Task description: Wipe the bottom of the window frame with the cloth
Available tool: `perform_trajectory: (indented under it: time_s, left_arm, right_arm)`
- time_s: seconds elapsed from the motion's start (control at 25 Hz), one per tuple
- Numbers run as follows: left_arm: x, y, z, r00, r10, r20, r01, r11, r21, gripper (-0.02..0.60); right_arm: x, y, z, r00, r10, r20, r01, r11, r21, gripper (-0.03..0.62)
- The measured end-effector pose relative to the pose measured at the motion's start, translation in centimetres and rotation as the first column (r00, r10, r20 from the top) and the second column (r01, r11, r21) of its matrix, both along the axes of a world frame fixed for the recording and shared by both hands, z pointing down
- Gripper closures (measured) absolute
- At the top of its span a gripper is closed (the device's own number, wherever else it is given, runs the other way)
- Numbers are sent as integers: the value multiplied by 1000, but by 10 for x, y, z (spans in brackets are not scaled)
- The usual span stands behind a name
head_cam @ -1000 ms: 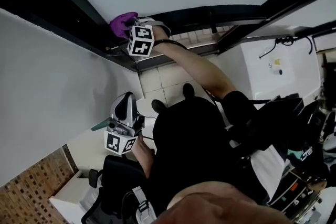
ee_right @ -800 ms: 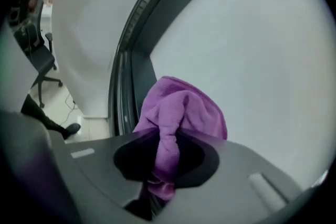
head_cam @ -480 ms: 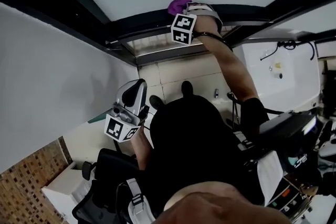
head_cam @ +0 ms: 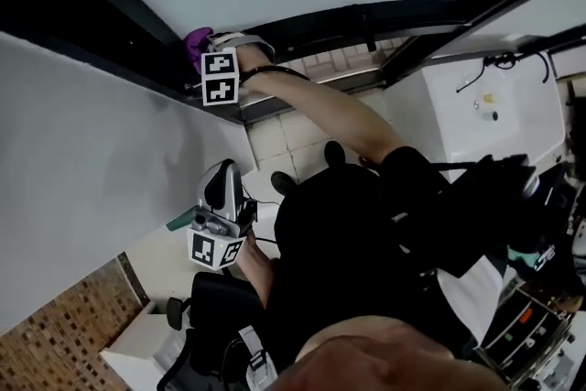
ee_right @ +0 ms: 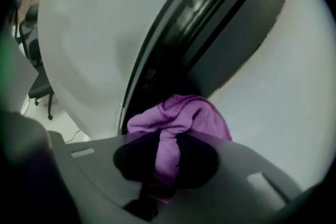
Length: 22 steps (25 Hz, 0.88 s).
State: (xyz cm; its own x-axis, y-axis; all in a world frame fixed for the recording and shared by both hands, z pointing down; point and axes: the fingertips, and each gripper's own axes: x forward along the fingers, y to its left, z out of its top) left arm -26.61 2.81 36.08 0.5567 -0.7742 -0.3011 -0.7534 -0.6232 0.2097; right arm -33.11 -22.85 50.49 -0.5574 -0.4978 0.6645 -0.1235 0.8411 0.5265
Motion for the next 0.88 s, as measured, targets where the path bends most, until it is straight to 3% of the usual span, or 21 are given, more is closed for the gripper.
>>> perform_trajectory:
  time_s: [0.08,0.2,0.28,0.44,0.56,0.72,0.88]
  left_arm:
    - [-3,4,2,1000,-26,5,26,1000,-3,581]
    - [-3,2,10,999,-32,6,32,999,-28,581]
    - [4,-5,14,1000,-12,5,12,999,-36,581]
    - [28,-20,16,998,66,8,-66,997,-40,581]
    - [50,-26,10,992,124,15,-124,992,-25,581]
    - [73,-30,2,985,175,15,-175,985,-2,581]
    - [86,-27,7,978,207,-7,-207,978,-8,581]
  right_arm:
    - [6,2,11,1000,-17,-6,17,1000,9,530]
    - [82,-9,20,986,51,-161,-39,996,81,531]
    - [156,-25,26,941,139,-308,-102,986,133,531]
    - [279,-42,32,809,253,-530,-174,965,196,531]
    - [307,-31,18,783,253,-568,-195,967,162,530]
    - [332,-51,-9,762,307,-570,-202,949,242,530]
    - [343,-51,11,706,278,-651,-105,951,292,534]
